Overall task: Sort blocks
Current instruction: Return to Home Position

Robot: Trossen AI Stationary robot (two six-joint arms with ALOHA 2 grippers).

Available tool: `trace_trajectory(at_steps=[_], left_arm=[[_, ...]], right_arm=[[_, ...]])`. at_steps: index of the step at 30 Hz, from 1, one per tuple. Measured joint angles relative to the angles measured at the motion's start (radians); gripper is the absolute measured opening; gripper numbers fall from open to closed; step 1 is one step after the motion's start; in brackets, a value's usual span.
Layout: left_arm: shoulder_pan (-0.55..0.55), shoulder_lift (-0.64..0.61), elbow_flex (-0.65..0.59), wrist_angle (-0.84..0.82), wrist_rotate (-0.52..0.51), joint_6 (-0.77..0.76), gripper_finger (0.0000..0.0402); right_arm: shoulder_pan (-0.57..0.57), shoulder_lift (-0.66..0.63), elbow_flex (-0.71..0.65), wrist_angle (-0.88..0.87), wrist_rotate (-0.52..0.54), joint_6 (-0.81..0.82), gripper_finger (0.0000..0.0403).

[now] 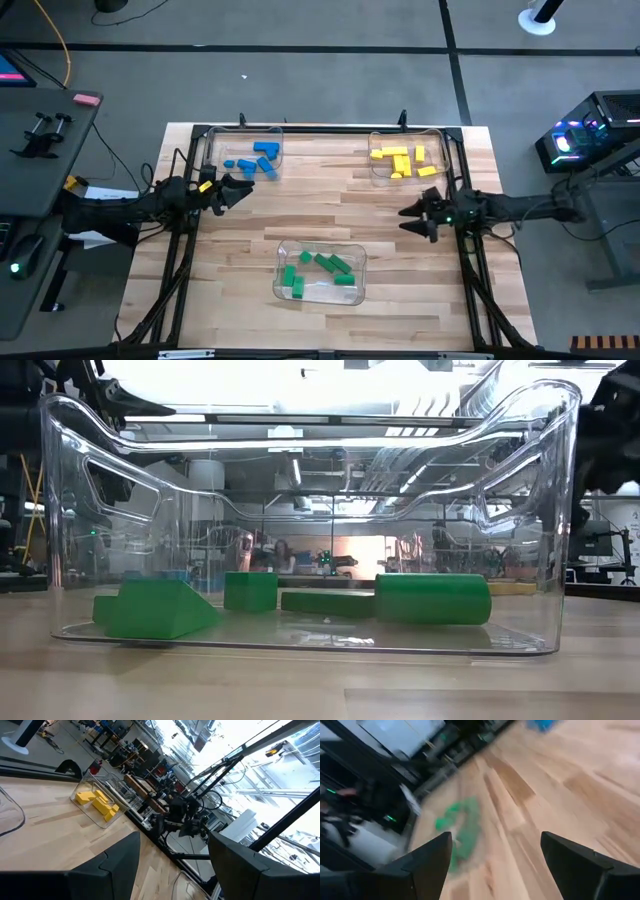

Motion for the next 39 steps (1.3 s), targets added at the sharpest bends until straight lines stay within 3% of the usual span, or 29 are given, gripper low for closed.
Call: trace_trajectory(at_steps=[6, 18, 25, 32, 35, 39], left_arm=[[0.0, 0.0, 0.0, 0.0, 0.0, 0.0, 0.022], [0.0, 0.005, 0.001, -0.03, 0.012, 0.0, 0.022], [-0.058, -0.195, 0.001, -0.165, 0.012, 0.0, 0.022], [-0.101, -0.193, -0.01, -0.13, 0.02, 0.002, 0.022], [-0.098, -0.193, -0.014, -0.171, 0.051, 0.114, 0.022], [-0.097, -0.193, -0.015, -0.184, 0.016, 0.453, 0.022]], right_arm=[[-0.009, -0.189, 0.0, -0.01, 0.0, 0.0, 0.0302], [-0.017, -0.164, 0.008, 0.021, 0.001, 0.0, 0.0302], [-0.017, -0.164, 0.008, 0.016, 0.001, 0.0, 0.0302], [-0.017, -0.163, 0.008, 0.008, 0.003, 0.0, 0.0302], [-0.017, -0.164, 0.008, 0.001, 0.004, 0.0, 0.0302], [-0.017, -0.163, 0.008, -0.001, 0.004, 0.0, 0.0302]])
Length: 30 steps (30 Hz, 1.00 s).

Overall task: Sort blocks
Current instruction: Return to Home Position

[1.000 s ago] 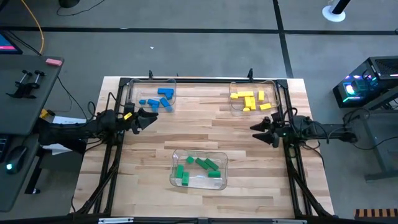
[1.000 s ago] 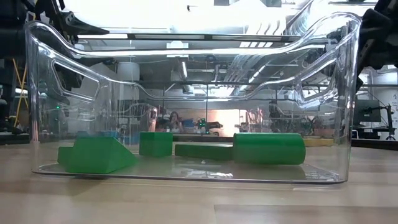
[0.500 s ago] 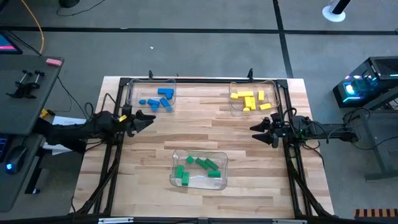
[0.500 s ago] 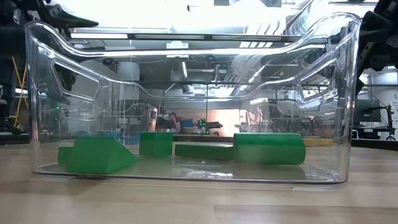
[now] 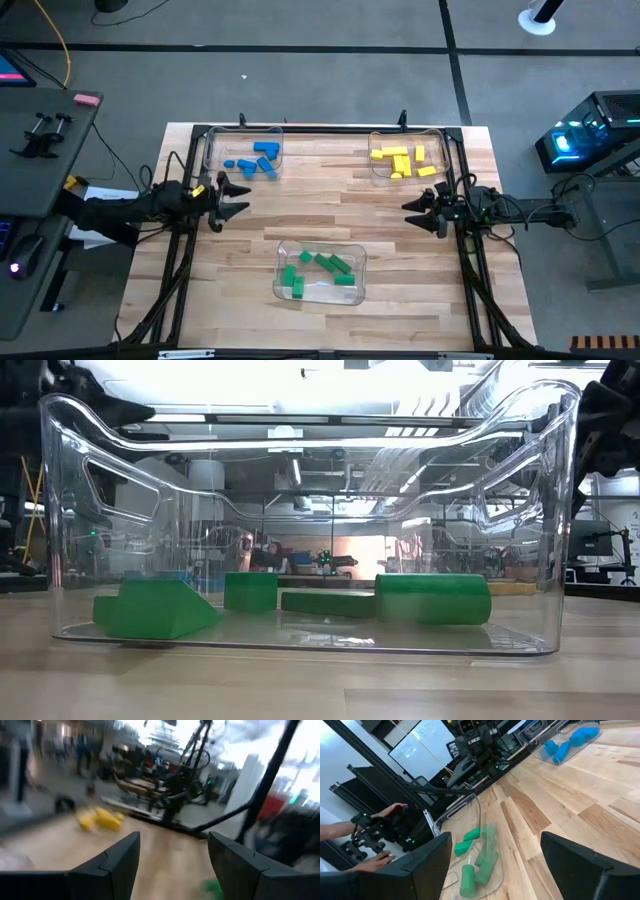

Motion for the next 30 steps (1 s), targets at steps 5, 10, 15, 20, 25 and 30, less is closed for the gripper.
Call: trace_trajectory(at_steps=[5, 10, 15, 20, 25, 30], left_arm=[[0.0, 0.0, 0.0, -0.004, 0.0, 0.368, 0.022], [0.0, 0.0, 0.0, -0.066, 0.002, 0.47, 0.022], [0.01, 0.0, 0.0, -0.09, 0.099, 0.513, 0.022], [0.018, 0.0, 0.0, -0.089, 0.103, 0.5, 0.022], [0.018, 0.0, 0.0, -0.089, 0.1, 0.514, 0.022], [0.018, 0.0, 0.0, -0.089, 0.099, 0.515, 0.022]], right_arm=[[0.0, 0.0, 0.0, -0.007, 0.0, 0.0, 0.0302], [0.0, 0.0, 0.0, -0.013, 0.0, 0.0, 0.0302], [0.0, 0.0, 0.0, -0.035, 0.0, 0.0, 0.0302], [0.0, 0.0, 0.0, -0.035, 0.0, 0.0, 0.0302], [0.0, 0.0, 0.0, -0.035, 0.0, 0.0, 0.0302], [0.0, 0.0, 0.0, -0.035, 0.0, 0.0, 0.0302]])
